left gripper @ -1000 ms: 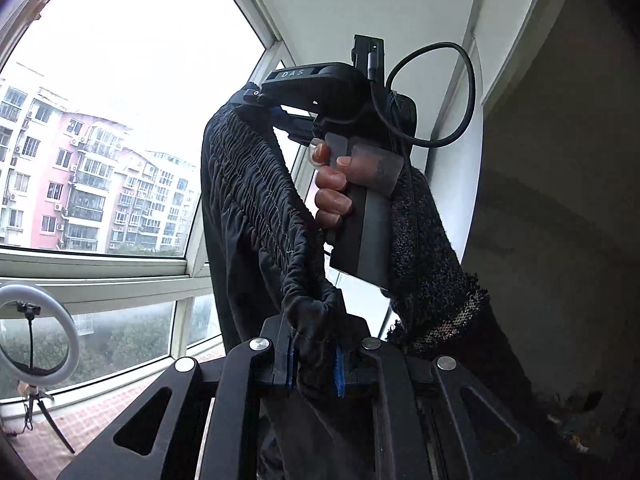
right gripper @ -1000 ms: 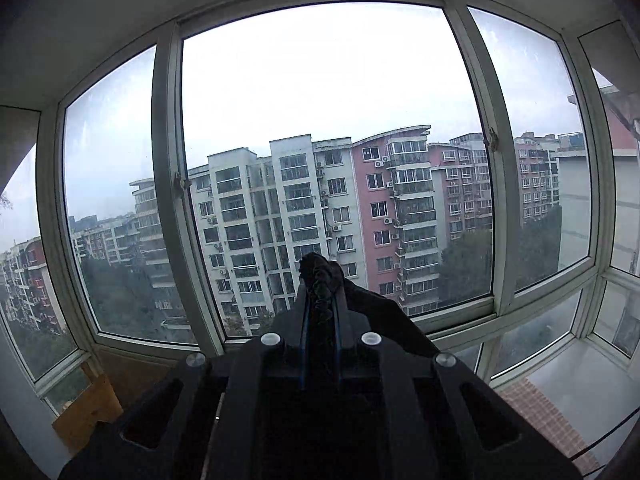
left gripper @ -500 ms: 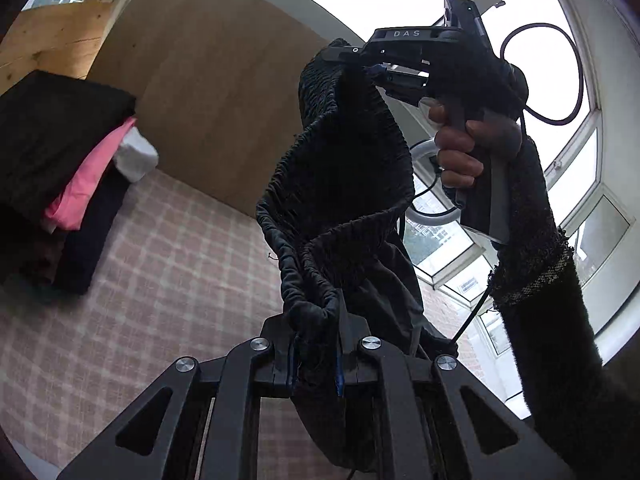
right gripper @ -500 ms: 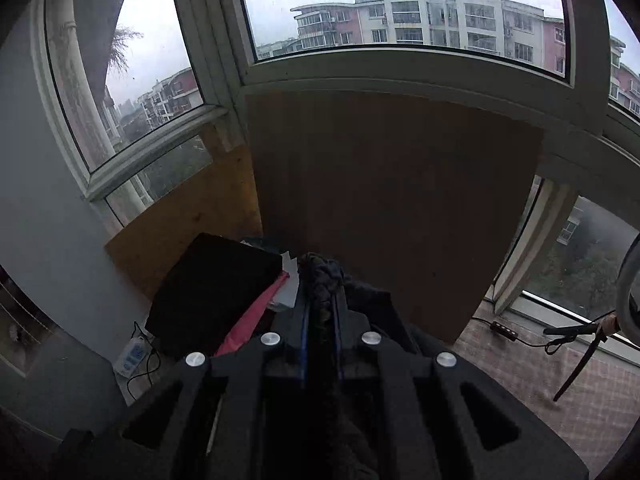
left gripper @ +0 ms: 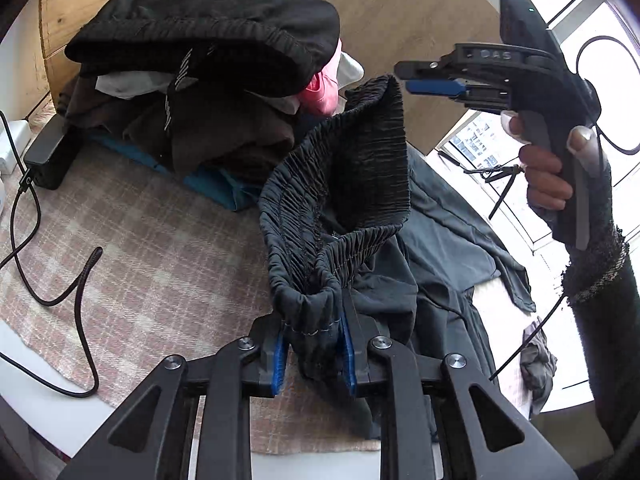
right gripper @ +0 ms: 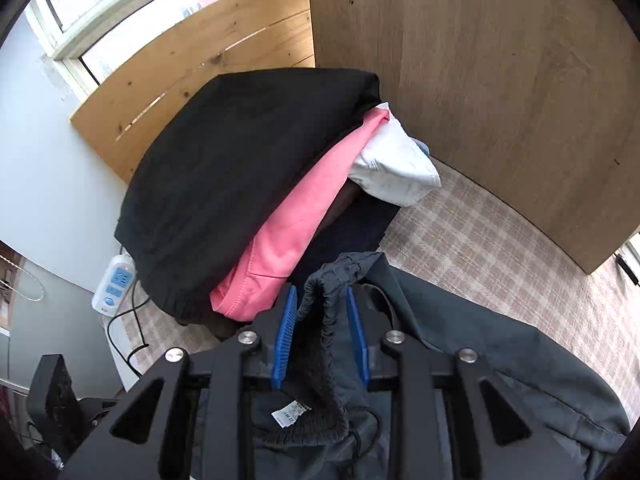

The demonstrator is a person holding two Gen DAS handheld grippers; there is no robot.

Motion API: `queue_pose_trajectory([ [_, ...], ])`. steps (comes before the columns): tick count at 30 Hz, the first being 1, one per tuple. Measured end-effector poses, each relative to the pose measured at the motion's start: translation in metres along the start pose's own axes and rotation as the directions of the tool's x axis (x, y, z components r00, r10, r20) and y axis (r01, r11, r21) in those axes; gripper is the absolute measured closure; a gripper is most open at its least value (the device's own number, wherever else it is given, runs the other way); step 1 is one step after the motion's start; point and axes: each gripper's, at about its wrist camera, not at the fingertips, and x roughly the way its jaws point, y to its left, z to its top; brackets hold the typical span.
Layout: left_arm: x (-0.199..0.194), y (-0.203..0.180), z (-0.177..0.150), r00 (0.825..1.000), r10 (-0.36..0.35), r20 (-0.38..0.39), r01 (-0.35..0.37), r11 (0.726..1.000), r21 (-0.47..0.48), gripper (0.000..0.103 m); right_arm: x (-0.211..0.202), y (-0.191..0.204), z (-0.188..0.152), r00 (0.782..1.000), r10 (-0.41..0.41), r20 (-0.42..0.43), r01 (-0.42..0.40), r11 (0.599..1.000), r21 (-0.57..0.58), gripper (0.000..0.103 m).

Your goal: Fold clothes

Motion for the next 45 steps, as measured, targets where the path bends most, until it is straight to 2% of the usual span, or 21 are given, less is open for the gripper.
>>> queue_pose_trajectory([
  [2, -0.002, 0.001, -0.004, 1.0, 0.029, -0.004, -0.029, 0.999, 0.034, 0.078, -0.03, -0.016, -0.003, 0.997, 0.065, 0.042, -0.067, 0.996, 0.061, 0.063],
  [5, -0.022, 0.012, -0.023, 0.996, 0.085, 0.027, -0.086, 0.995, 0.052, 0.078, -0.082, -0.036, -0.013, 0.987, 0.118, 0.109, -0.133, 0.981, 0.145, 0.063],
  [7, -0.039, 0.021, -0.027, 0.991, 0.113, 0.07, -0.116, 0.992, 0.039, 0.078, -0.12, -0.054, -0.036, 0.979, 0.131, 0.158, -0.158, 0.972, 0.177, 0.063],
  [9, -0.053, 0.025, -0.026, 0.984, 0.135, 0.113, -0.14, 0.99, 0.035, 0.078, -0.165, -0.072, -0.073, 0.971, 0.101, 0.216, -0.145, 0.969, 0.199, 0.062],
  [11, -0.065, 0.022, -0.022, 0.983, 0.126, 0.133, -0.133, 0.99, 0.048, 0.078, -0.21, -0.099, -0.125, 0.962, 0.012, 0.274, -0.088, 0.96, 0.266, 0.058],
  [13, -0.068, 0.009, -0.012, 0.987, 0.088, 0.135, -0.1, 0.991, 0.086, 0.078, -0.247, -0.129, -0.184, 0.946, -0.085, 0.313, -0.042, 0.925, 0.377, 0.057],
  [15, -0.068, -0.007, -0.002, 0.99, 0.045, 0.131, -0.062, 0.99, 0.128, 0.078, -0.281, -0.159, -0.251, 0.922, -0.216, 0.322, 0.017, 0.853, 0.522, 0.057],
  [18, -0.046, -0.041, 0.018, 0.994, -0.061, 0.095, 0.041, 0.98, 0.195, 0.078, -0.327, -0.192, -0.351, 0.867, -0.4, 0.296, 0.082, 0.701, 0.709, 0.057],
  [20, -0.028, -0.068, 0.029, 0.991, -0.118, 0.066, 0.099, 0.966, 0.24, 0.078, -0.352, -0.2, -0.411, 0.828, -0.507, 0.241, 0.13, 0.591, 0.796, 0.057],
  [22, -0.008, -0.096, 0.032, 0.985, -0.172, 0.02, 0.159, 0.944, 0.288, 0.078, -0.368, -0.195, -0.462, 0.8, -0.577, 0.164, 0.193, 0.506, 0.841, 0.057],
  [25, 0.021, -0.141, 0.024, 0.973, -0.218, -0.079, 0.232, 0.898, 0.374, 0.078, -0.364, -0.172, -0.524, 0.812, -0.575, 0.104, 0.207, 0.449, 0.869, 0.057],
  [28, 0.05, -0.183, 0.005, 0.953, -0.234, -0.192, 0.297, 0.846, 0.443, 0.078, -0.333, -0.142, -0.578, 0.837, -0.544, 0.057, 0.209, 0.414, 0.886, 0.057],
  [30, 0.067, -0.21, -0.011, 0.934, -0.236, -0.268, 0.341, 0.813, 0.472, 0.078, -0.305, -0.121, -0.613, 0.85, -0.524, 0.054, 0.176, 0.378, 0.909, 0.057],
  [31, 0.074, -0.223, -0.019, 0.924, -0.233, -0.304, 0.361, 0.794, 0.489, 0.078, -0.291, -0.111, -0.63, 0.853, -0.519, 0.049, 0.163, 0.355, 0.92, 0.057],
  [32, 0.08, -0.236, -0.028, 0.915, -0.226, -0.335, 0.377, 0.774, 0.508, 0.078, -0.278, -0.101, -0.645, 0.845, -0.534, 0.031, 0.169, 0.323, 0.931, 0.057],
  [33, 0.083, -0.249, -0.036, 0.907, -0.218, -0.36, 0.391, 0.754, 0.528, 0.078, -0.266, -0.091, -0.656, 0.836, -0.549, 0.016, 0.187, 0.312, 0.932, 0.057],
  [36, 0.09, -0.282, -0.059, 0.888, -0.19, -0.419, 0.425, 0.689, 0.587, 0.078, -0.228, -0.068, -0.681, 0.823, -0.567, 0.006, 0.241, 0.359, 0.902, 0.057],
  [39, 0.093, -0.309, -0.077, 0.882, -0.155, -0.446, 0.435, 0.634, 0.64, 0.078, -0.19, -0.061, -0.684, 0.839, -0.544, -0.009, 0.304, 0.455, 0.837, 0.056],
  [42, 0.092, -0.327, -0.091, 0.879, -0.121, -0.461, 0.436, 0.594, 0.676, 0.078, -0.159, -0.063, -0.678, 0.844, -0.536, -0.009, 0.357, 0.55, 0.756, 0.045],
  [44, 0.093, -0.334, -0.094, 0.881, -0.099, -0.462, 0.43, 0.574, 0.696, 0.078, -0.148, -0.075, -0.678, 0.835, -0.55, -0.008, 0.386, 0.575, 0.722, 0.045],
  [45, 0.092, -0.337, -0.096, 0.883, -0.089, -0.461, 0.426, 0.567, 0.706, 0.078, -0.144, -0.084, -0.681, 0.846, -0.533, 0.006, 0.366, 0.589, 0.721, 0.045],
])
